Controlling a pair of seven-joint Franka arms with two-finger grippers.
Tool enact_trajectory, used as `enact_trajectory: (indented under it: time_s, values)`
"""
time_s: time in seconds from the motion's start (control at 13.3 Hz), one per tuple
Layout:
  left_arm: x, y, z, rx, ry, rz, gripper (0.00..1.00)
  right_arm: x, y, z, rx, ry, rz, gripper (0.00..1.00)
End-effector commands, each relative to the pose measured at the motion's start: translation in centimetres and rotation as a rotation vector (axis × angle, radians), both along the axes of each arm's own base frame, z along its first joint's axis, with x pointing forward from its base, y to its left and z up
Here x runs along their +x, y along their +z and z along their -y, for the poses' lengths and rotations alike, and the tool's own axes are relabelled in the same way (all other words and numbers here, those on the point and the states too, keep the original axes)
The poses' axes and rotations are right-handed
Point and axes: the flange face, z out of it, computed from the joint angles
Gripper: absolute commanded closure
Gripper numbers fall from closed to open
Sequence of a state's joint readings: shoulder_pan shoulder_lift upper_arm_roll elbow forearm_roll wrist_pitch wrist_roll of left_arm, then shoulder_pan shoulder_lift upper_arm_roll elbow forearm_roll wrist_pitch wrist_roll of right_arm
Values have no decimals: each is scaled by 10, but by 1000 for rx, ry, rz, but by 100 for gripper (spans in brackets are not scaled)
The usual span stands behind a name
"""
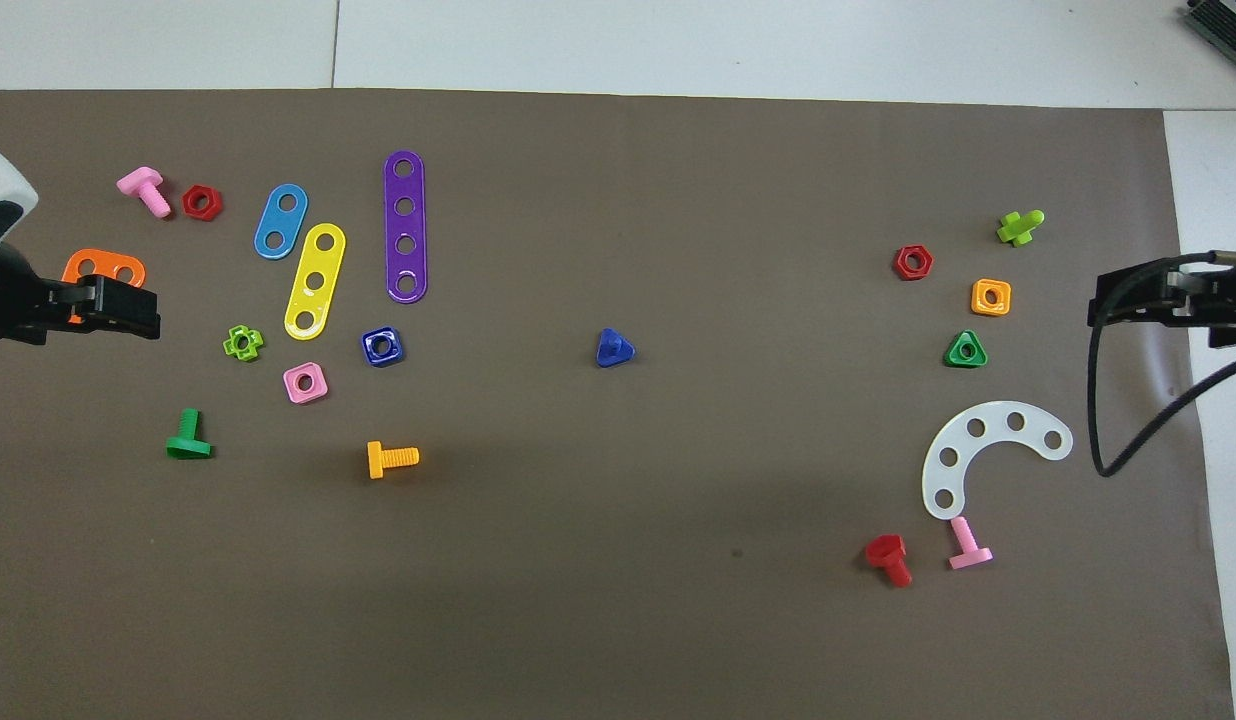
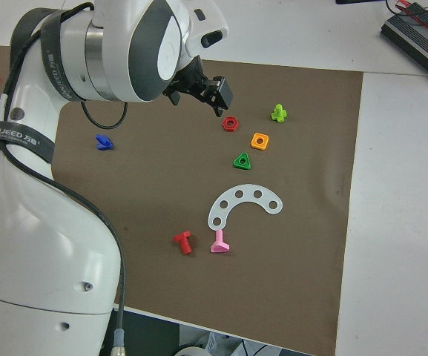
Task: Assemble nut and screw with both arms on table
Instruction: 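Reach the left gripper to the blue square nut beside the purple strip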
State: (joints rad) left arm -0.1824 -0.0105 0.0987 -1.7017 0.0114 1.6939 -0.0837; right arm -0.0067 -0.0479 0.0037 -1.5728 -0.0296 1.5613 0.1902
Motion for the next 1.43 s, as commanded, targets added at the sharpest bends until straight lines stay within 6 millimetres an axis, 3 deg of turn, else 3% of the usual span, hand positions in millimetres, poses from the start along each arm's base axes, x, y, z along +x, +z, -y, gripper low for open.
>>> enact_trajectory:
  time_s: [0.0, 0.08, 0.23, 0.53, 0.75, 0.98, 1.35]
  values:
    - [2, -33, 28, -6, 73, -7, 1, -1, -1, -1, 12, 20, -15, 0]
    - [7, -43, 44, -6, 77, -11, 1, -1, -2, 1, 10, 20, -17, 0]
    - [25, -86, 72, 2, 156, -8, 5, -4, -3, 2, 4, 18, -20, 0]
    - [32, -139, 71, -3, 183, 23, 6, -5, -5, -2, 13, 19, -25, 0]
    - [46, -162, 64, 9, 197, 26, 8, -5, -5, -2, 13, 19, -25, 0]
    - [63, -197, 73, -2, 239, 66, 12, -5, -7, -2, 15, 19, -29, 0]
    - [64, -231, 94, 2, 345, 44, 16, -8, -7, -2, 15, 22, -31, 0]
